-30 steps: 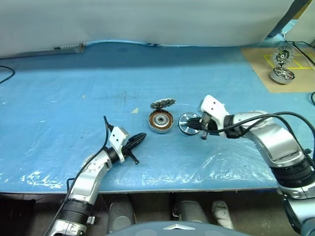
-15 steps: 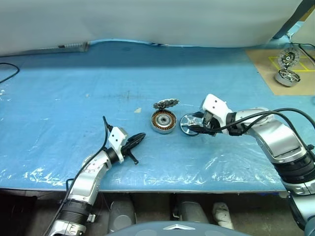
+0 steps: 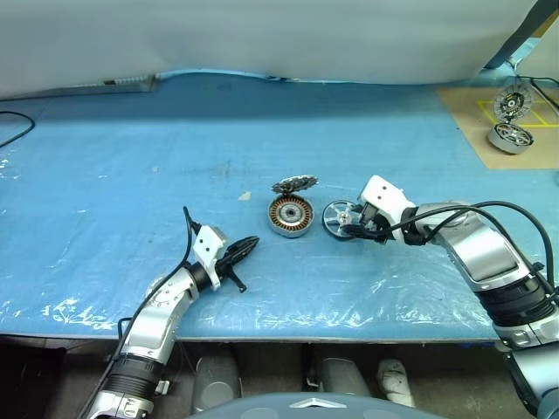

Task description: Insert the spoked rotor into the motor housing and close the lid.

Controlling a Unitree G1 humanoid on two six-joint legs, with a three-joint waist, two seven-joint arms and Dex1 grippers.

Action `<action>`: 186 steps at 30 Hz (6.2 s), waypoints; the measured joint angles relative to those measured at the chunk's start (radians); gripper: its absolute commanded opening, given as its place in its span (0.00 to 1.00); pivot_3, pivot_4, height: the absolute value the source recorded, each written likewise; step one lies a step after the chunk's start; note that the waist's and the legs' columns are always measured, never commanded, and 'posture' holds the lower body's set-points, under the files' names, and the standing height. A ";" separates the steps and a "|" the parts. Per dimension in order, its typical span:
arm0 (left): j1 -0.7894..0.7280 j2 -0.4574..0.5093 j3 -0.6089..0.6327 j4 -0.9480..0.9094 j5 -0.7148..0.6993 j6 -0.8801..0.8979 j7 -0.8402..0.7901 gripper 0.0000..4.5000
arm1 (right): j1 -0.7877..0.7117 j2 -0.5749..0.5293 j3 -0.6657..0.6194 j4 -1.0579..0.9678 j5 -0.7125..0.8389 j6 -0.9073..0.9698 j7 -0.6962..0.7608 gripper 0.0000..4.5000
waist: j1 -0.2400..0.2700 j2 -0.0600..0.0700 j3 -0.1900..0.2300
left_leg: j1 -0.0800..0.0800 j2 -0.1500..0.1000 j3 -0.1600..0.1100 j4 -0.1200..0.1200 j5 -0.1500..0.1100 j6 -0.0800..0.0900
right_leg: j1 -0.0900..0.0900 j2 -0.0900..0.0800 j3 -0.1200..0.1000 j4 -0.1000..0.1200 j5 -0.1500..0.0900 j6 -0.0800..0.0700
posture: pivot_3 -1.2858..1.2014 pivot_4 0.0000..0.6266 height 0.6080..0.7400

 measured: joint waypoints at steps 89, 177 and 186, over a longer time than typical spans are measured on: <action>0.007 -0.007 0.000 0.001 0.000 -0.007 0.017 0.00 | -0.222 0.235 0.122 0.096 -0.010 0.022 0.076 0.30 | 0.000 0.000 0.000 | 0.000 0.001 0.000 0.000 0.000 0.000 | 0.000 0.001 0.000 0.001 0.000 0.000 | 0.52 0.24 1.00; -0.028 -0.034 0.016 0.082 0.060 -0.166 0.051 0.00 | -0.241 0.430 -0.033 0.409 0.001 -0.157 0.276 0.01 | -0.020 0.000 0.000 | -0.016 0.005 0.001 0.014 0.000 0.001 | -0.016 0.002 -0.002 0.015 0.001 -0.005 | 0.52 0.24 1.00; -0.034 -0.034 0.016 0.082 0.061 -0.165 0.049 0.00 | -0.154 0.467 -0.040 0.269 0.045 -0.103 0.183 0.01 | -0.020 0.000 0.000 | -0.014 0.005 0.000 0.014 0.000 0.001 | -0.014 0.001 -0.002 0.015 0.001 -0.004 | 0.52 0.24 1.00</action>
